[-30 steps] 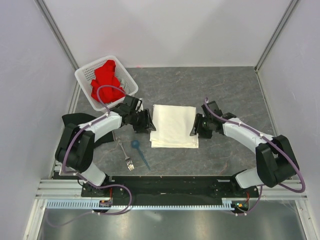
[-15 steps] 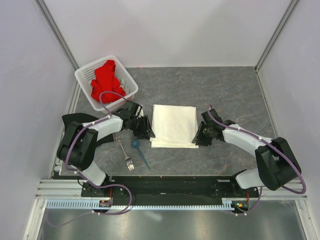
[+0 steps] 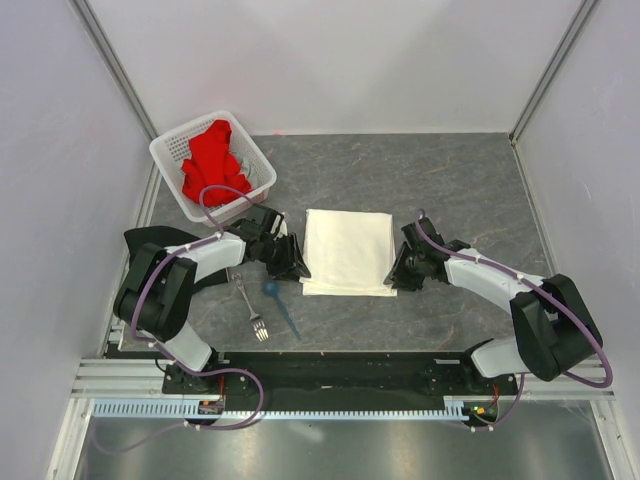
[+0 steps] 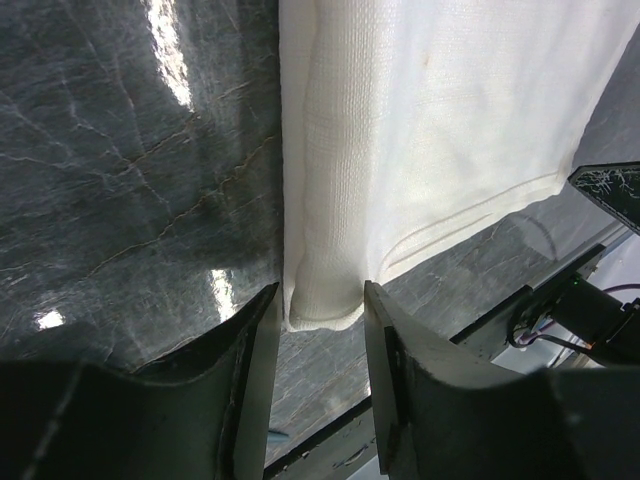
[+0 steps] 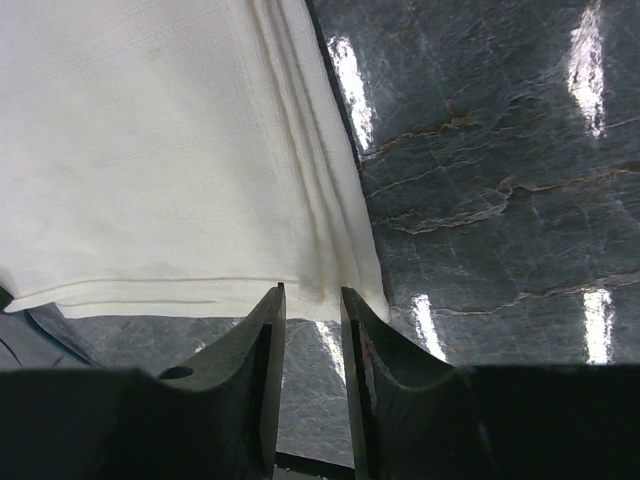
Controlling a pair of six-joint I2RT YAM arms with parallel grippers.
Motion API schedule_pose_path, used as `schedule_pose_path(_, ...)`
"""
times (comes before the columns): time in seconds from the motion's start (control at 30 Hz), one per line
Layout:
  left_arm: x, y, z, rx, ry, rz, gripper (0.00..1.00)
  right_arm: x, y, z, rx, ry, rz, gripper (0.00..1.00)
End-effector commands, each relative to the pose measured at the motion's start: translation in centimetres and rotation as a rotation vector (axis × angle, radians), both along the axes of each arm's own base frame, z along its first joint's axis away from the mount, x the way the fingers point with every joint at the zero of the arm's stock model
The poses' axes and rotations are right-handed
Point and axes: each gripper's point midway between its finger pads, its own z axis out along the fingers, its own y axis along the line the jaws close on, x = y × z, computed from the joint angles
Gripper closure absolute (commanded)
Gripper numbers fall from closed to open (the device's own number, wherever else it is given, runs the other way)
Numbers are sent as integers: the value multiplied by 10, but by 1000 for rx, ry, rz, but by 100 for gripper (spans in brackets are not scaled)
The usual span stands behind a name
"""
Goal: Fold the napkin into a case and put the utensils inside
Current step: Smooth out the square-folded napkin at the center of the board.
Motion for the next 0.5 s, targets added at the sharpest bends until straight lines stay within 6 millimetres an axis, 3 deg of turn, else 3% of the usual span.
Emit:
schedule_pose_path(0.0,3,-7,12,-46,-40,-17,54,-1,-4,-2,-32,-2,-5,64)
schedule_pose_path(0.37,2,-8,13,-54,-40,-18,54,2,4,-11,-46,8,2,66)
schedule_pose_path(0.47,1,-7,11,-51,-34,-17,53,4,3,-9,-50,-1,0,70)
